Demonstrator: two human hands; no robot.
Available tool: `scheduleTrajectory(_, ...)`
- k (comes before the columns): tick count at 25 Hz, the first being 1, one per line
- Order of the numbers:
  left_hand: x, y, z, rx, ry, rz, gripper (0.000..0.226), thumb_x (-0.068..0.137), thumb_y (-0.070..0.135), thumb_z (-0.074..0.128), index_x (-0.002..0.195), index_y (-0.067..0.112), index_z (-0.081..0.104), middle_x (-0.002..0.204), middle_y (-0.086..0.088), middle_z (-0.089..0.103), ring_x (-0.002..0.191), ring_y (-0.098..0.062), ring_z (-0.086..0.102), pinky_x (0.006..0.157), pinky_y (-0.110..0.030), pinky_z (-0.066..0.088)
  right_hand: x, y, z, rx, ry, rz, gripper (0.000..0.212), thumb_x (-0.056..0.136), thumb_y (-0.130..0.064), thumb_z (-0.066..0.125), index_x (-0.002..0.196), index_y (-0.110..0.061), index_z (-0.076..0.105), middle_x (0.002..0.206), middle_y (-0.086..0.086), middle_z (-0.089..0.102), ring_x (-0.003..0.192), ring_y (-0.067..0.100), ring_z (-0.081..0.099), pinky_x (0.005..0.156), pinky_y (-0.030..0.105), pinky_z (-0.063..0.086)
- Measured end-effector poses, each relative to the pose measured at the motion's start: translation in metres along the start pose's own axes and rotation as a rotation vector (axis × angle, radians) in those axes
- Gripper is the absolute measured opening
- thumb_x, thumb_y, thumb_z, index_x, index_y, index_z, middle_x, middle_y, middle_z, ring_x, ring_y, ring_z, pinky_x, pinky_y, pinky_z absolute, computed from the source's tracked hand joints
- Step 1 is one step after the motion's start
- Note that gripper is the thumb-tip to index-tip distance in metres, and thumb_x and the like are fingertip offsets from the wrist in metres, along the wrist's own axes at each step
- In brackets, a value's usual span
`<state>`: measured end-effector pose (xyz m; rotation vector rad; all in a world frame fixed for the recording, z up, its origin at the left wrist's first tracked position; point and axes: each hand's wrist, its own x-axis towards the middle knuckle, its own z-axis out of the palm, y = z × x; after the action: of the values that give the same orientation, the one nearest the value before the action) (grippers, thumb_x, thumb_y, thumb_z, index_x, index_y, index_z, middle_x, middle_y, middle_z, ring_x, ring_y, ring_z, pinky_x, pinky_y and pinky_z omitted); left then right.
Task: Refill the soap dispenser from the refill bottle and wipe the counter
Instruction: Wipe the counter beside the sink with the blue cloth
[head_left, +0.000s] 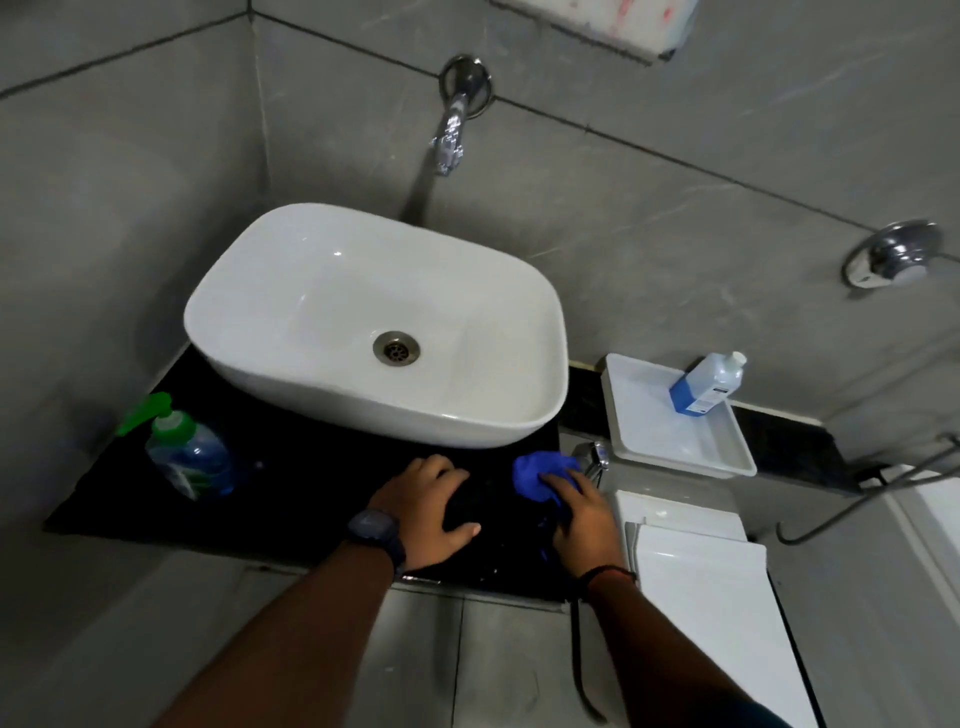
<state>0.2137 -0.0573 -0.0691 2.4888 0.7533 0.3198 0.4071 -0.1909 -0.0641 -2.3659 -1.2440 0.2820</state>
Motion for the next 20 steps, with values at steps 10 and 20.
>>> scheduleTrajectory(10,0.246,0.148,0.110,-0.055,-0.094,0.055,0.045,0.082,0.039,0.055,0.124,0.024,0.048,0.123,0.000,0.049,0.113,-0.023,0.046,0.091,-0.038,0.044,0.157,0.162,-0.087,0.217,0.228,0.332,0.046,0.082,0.006,0.057,0.124,-0.012,0.059,0.127,0.016,0.057,0.115,0.034,0.055,0.104,0.038,0.040)
scheduleTrajectory(20,0.410,0.111,0.220,0.188,-0.083,-0.064,0.071,0.089,0.045,0.046,0.146,0.017,0.013,0.155,-0.008,0.015,0.140,-0.026,0.016,0.111,-0.037,0.021,0.294,0.277,-0.023,0.251,0.014,0.389,0.045,0.086,-0.002,0.053,0.127,-0.023,0.054,0.132,0.004,0.052,0.118,0.029,0.052,0.099,0.021,0.044)
